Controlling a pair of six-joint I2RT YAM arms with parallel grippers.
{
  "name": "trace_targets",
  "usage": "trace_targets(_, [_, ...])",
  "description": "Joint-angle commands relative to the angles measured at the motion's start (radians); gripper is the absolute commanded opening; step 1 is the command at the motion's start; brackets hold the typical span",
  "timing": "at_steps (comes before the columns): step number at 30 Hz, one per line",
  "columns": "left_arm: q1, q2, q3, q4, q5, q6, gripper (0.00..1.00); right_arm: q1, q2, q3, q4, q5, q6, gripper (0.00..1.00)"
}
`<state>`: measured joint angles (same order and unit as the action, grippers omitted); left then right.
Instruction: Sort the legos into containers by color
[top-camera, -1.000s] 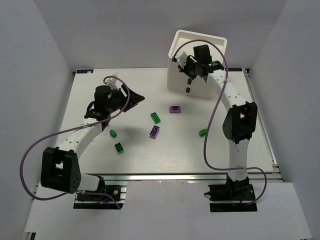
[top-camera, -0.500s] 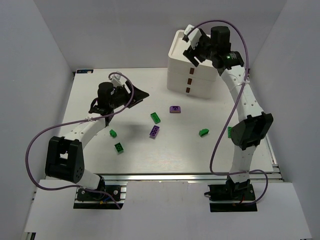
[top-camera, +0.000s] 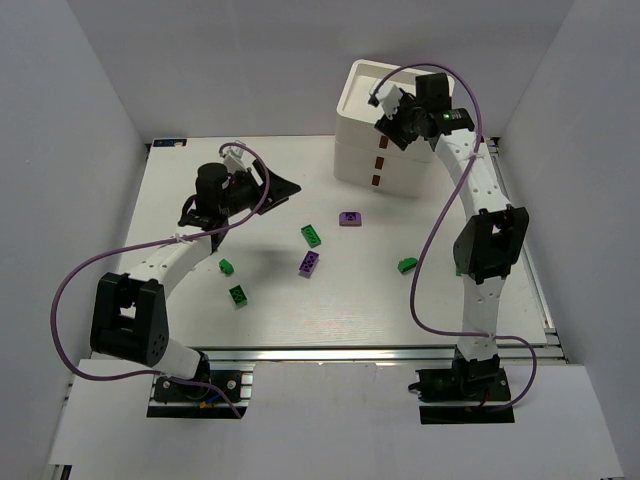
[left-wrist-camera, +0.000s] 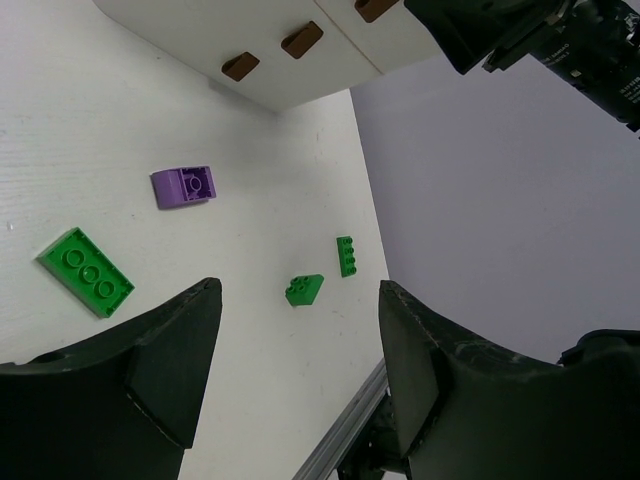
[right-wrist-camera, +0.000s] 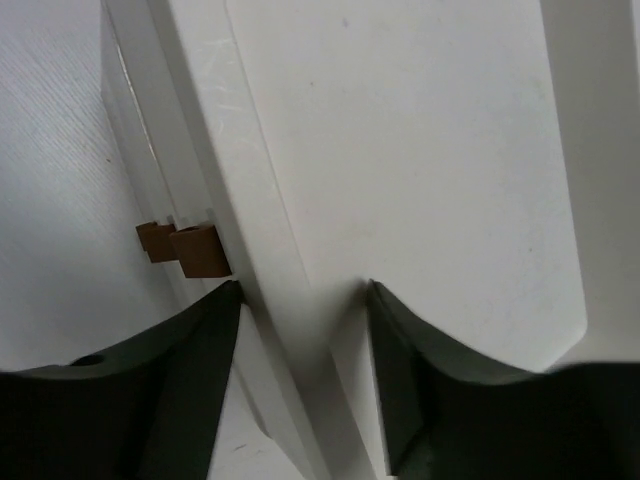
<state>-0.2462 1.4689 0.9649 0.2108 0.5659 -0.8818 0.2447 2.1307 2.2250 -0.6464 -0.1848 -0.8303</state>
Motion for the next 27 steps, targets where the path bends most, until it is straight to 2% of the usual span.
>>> trace_targets(1, [-0.005,-0.021,0.012,0.018,0.019,-0.002,0.74,-0.013,-0.003,0.001,-0.032,-0.019,-0.007,0.51])
trace_targets(3, [-0.005,-0.019,0.015,0.018,0.019,-0.003,0.74,-0.013,-0.002,0.004,-0.05,-0.039,-0.007,0.36])
trace_targets(4, [-0.005,-0.016,0.015,0.018,0.019,-0.003,0.74,-0.016,-0.003,0.002,-0.055,-0.063,-0.009,0.25])
trace_targets(6, [-0.005,-0.012,0.017,0.021,0.022,-0.005,0.73,-0.013,-0.006,0.004,-0.077,-0.091,-0.009,0.16])
trace_targets(7, [-0.005,-0.007,0.018,0.022,0.025,-0.005,0.73,-0.012,-0.009,0.004,-0.081,-0.117,-0.003,0.05])
trace_targets(8, [-0.005,-0.004,0.018,0.024,0.025,-0.006,0.74,-0.009,-0.011,0.004,-0.082,-0.13,0.003,0.0])
trace_targets(12, [-0.005,0.011,0.028,0.03,0.034,-0.006,0.73,0.002,-0.006,0.033,-0.096,-0.183,0.052,0.0])
trace_targets(20, [-0.005,0.067,0.072,0.056,0.052,-0.008,0.74,0.036,0.008,0.045,-0.104,-0.185,0.149,0.0])
trace_targets(27, [-0.054,0.27,0.242,0.105,0.077,0.01,0.73,0.047,0.009,0.042,-0.113,-0.159,0.195,0.0])
